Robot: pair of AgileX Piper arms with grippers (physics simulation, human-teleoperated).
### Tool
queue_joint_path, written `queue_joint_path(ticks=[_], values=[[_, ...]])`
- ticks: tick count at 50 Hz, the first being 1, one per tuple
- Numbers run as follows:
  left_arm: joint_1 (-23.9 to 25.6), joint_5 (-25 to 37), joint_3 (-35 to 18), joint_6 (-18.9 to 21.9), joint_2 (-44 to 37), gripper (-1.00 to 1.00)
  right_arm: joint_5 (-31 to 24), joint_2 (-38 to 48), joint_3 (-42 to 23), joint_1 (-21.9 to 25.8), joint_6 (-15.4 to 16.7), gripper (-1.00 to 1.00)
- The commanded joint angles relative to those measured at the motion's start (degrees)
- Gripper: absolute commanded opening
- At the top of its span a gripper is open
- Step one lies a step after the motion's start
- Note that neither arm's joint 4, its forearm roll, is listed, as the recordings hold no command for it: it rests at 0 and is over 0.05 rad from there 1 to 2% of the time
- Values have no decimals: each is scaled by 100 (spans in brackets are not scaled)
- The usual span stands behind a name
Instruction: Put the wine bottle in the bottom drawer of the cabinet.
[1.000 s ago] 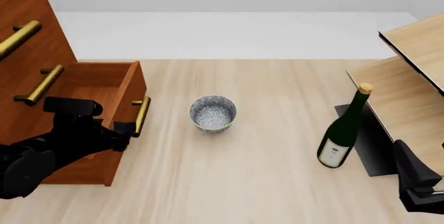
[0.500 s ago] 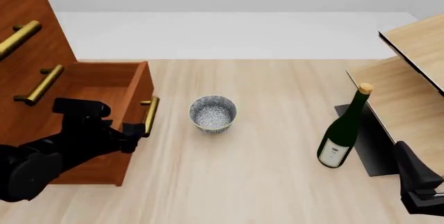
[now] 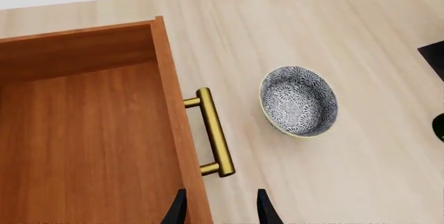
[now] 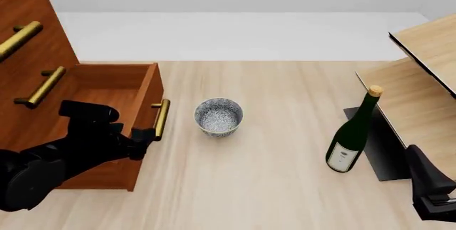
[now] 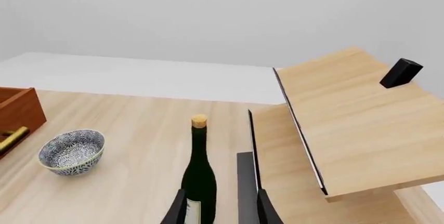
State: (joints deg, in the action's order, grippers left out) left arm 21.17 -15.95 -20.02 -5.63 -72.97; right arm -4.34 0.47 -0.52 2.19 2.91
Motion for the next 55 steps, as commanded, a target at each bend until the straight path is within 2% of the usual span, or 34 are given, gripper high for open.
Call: queue_joint_path(ticks=[1,16,19,23,25,26,33,41,49,55], values=[[273,67,-12,-211,147,100,-20,-11,-12,9,6,100],[498,200,-14,-289,334,100,-27,-18,-28,22,-1,100],[471,314,-56,-172,442,100,-35,-23,-35,16,-7,100],[204,537,-137,322,739,100,-39,-24,-33,24,-1,100],[159,681,-181,300,863,100,-38,-26,-37,22,-6,100],[134,739,-189,424,962,100,-37,-26,-37,25,-6,100],[-166,1020,-269,610,1364,100,-35,-22,-32,48,-8,100],[-262,1396,-409,686,1764,100,-33,-10,-30,82,9,100],[-155,2016,-738,787,2551,100,-33,-7,-23,94,25,100],[-7,2240,-957,884,2844,100,-31,-6,-29,112,35,100]])
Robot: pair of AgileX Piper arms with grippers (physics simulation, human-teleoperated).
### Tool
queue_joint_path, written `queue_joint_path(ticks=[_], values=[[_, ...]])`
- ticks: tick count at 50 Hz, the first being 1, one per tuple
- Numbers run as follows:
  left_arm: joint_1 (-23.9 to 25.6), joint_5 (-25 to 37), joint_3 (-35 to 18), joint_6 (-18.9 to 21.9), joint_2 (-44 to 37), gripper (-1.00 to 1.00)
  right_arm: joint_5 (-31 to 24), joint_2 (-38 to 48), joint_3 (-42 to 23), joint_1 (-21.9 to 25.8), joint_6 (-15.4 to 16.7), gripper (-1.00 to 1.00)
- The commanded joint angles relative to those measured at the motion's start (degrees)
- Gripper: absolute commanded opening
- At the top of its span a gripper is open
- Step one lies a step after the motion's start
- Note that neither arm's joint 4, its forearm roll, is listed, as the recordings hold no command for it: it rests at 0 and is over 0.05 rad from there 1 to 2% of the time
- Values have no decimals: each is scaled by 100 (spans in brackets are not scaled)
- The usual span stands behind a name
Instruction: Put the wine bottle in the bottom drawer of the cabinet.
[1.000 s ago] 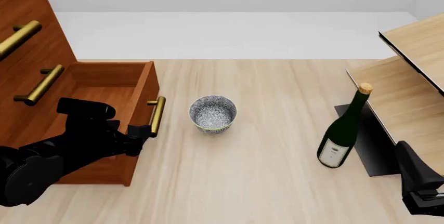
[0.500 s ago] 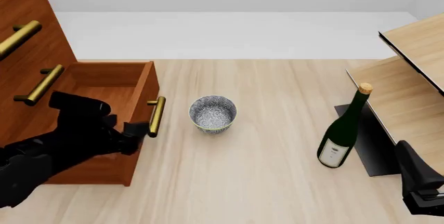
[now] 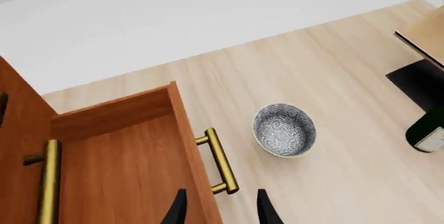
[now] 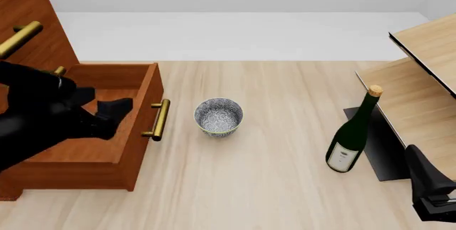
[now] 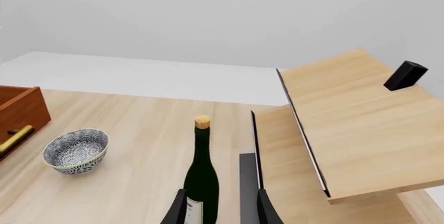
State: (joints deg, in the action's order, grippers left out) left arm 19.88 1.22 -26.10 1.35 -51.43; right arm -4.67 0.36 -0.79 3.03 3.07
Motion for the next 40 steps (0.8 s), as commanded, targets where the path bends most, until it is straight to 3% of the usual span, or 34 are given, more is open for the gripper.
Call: queue_joint_path(ticks=[1,3,6,8,16,34,40], values=[[106,530,-373,178,697,100,-1,2,-2,26,21,100],[147,615,-542,-196,741,100,-10,-2,-10,24,27,100],[265,602,-637,192,770,100,-21,-11,-24,16,33,100],[387,662,-796,-94,737,100,-35,-18,-38,15,44,100],[815,539,-1050,118,526,100,-59,-2,-102,-8,82,100],[1597,245,-1741,83,-300,100,-132,-26,-212,-103,185,100],[2069,177,-2040,279,-571,100,-155,-28,-242,-126,214,100]])
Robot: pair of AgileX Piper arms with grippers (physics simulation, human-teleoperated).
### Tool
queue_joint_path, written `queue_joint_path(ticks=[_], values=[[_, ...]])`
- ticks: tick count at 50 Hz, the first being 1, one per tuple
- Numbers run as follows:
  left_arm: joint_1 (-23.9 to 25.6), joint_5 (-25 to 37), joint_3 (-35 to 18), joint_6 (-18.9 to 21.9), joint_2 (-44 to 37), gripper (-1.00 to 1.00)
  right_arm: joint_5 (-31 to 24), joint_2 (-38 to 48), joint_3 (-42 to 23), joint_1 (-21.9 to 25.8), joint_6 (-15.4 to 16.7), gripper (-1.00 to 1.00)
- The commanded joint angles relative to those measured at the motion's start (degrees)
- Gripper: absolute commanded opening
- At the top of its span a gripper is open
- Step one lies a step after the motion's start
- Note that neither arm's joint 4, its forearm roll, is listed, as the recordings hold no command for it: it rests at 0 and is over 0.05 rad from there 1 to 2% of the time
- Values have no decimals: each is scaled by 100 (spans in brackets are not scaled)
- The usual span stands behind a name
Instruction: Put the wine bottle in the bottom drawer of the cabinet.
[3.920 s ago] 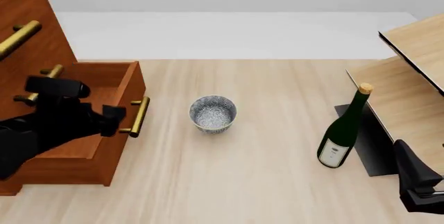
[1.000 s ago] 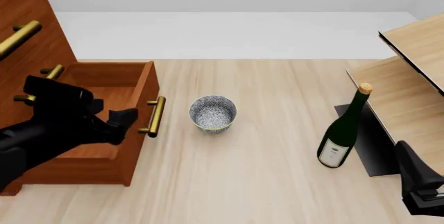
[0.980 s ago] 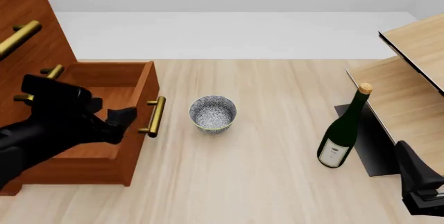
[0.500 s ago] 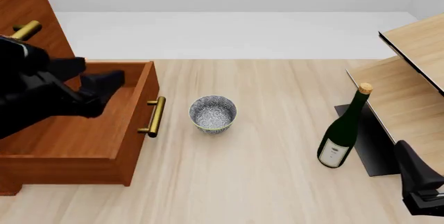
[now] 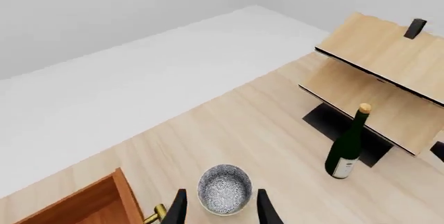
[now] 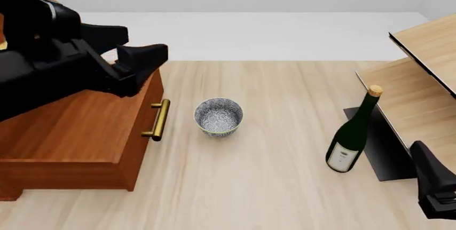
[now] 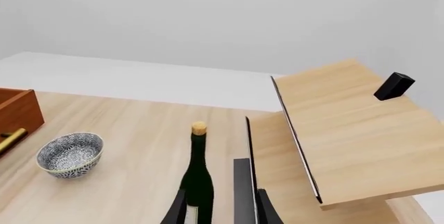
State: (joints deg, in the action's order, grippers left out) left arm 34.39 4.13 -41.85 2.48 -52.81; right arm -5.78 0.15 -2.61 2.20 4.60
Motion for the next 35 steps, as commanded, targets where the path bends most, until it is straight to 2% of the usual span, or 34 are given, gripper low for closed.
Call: queue_joint_path(ticks=[1,16,35], values=[[643,-122,-506,189,-464,100,-47,-7,-62,-42,76,100],[1292,-326,-1065,326,-1231,100,-48,-10,-26,-146,87,100],[1747,-401,-1623,375,-1856,100,-206,-12,-134,-280,115,100]])
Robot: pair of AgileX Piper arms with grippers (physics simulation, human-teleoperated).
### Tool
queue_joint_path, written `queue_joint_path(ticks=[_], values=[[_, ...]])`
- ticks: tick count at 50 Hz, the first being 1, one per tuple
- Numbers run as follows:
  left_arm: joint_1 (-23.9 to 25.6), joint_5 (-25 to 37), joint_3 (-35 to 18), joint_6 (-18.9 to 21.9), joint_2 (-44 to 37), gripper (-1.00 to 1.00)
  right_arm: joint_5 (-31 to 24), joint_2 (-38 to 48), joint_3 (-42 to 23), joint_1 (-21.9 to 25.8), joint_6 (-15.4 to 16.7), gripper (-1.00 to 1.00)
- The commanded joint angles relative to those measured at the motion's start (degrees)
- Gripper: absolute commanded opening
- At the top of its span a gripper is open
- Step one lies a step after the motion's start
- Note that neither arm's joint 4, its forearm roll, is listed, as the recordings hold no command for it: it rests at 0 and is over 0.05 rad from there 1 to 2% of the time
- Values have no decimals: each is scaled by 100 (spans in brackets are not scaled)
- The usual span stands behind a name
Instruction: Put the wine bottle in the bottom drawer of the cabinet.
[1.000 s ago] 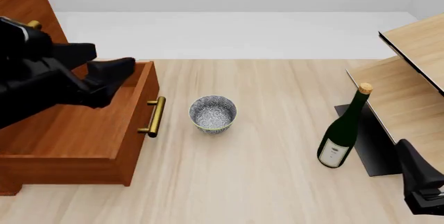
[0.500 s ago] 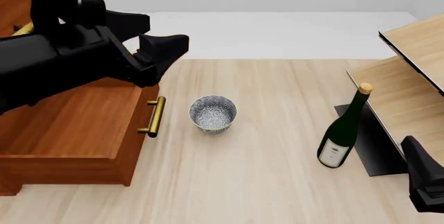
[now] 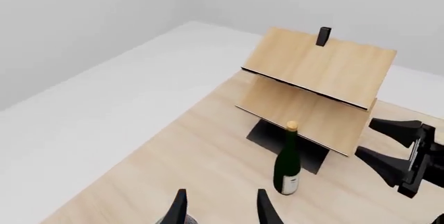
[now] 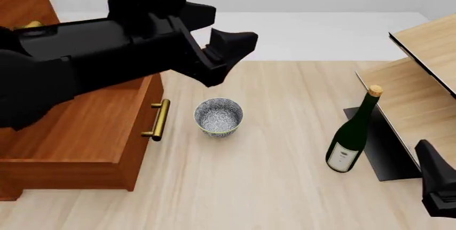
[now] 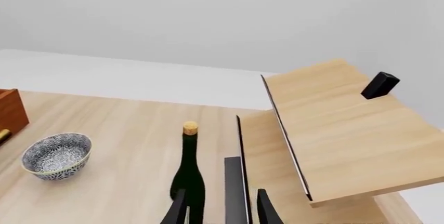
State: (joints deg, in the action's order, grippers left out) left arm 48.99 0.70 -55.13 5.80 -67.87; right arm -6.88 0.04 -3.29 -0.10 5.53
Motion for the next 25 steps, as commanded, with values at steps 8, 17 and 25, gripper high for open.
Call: queue_joint_path(ticks=[8,17,25], values=[[492,-90,-444,66,-548,100,-134,-2,-120,-65,24,100],[573,-161,-563,28,-721,100,-141,-2,-118,-50,21,100],[637,-259,-548,-62,-850,100,-141,-2,-106,-31,9,100]])
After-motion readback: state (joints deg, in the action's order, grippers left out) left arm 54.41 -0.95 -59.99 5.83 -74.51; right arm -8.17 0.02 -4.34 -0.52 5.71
